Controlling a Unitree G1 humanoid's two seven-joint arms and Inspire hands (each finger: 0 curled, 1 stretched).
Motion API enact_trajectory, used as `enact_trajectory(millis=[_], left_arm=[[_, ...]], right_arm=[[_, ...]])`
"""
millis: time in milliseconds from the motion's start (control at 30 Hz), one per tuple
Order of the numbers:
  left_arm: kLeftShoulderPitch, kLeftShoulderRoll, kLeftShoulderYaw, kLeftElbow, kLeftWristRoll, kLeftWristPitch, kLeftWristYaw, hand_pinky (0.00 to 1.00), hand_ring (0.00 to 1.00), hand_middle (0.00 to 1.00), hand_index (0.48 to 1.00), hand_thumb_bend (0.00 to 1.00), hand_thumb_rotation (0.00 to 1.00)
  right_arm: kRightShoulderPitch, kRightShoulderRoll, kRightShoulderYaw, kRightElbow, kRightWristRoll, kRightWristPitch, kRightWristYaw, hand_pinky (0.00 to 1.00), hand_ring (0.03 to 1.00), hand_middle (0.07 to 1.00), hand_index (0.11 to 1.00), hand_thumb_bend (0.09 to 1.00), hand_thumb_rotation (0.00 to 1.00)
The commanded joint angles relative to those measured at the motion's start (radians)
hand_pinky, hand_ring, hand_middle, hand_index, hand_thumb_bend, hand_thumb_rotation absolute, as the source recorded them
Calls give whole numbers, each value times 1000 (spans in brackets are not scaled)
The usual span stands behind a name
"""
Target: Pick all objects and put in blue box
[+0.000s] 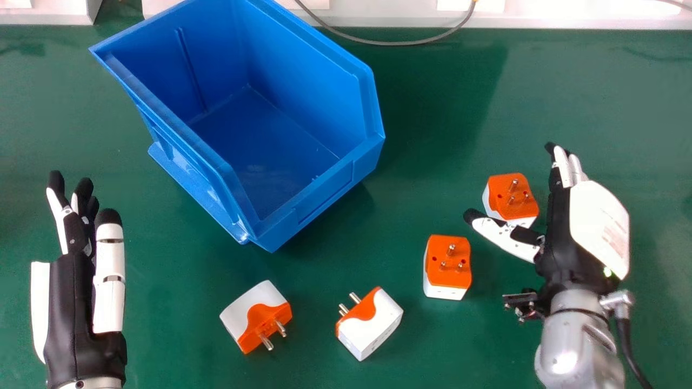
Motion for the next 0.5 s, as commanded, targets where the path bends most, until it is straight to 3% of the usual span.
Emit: enact_trajectory(millis=[0, 100, 267, 367, 467], left_arm=[[4, 10, 5, -29, 2, 1, 0, 1000, 1000, 1000, 1000, 214, 904], [6, 12, 6, -31, 4, -3, -2, 1000, 1000, 1000, 1000, 260, 908], [13, 11, 7, -43, -14, 4, -12, 1000, 1000, 1000, 1000, 217, 908], [18, 10, 9, -50, 1, 11, -6, 1000, 1000, 1000, 1000, 236, 911], [19, 11, 9, -51, -11, 10, -16, 1000, 1000, 1000, 1000, 210, 927]], right_arm=[[-52, -17, 14, 38, -20, 28, -24, 635, 792, 840, 773, 745, 425], [-87, -26, 36, 96, -22, 66, -32, 628, 782, 830, 770, 739, 433], [-135, -42, 58, 180, -5, 103, -32, 621, 776, 825, 770, 730, 419], [-158, -49, 64, 217, 5, 114, -35, 623, 777, 824, 769, 714, 409], [-180, -49, 59, 257, 25, 106, -45, 629, 780, 825, 769, 686, 426]])
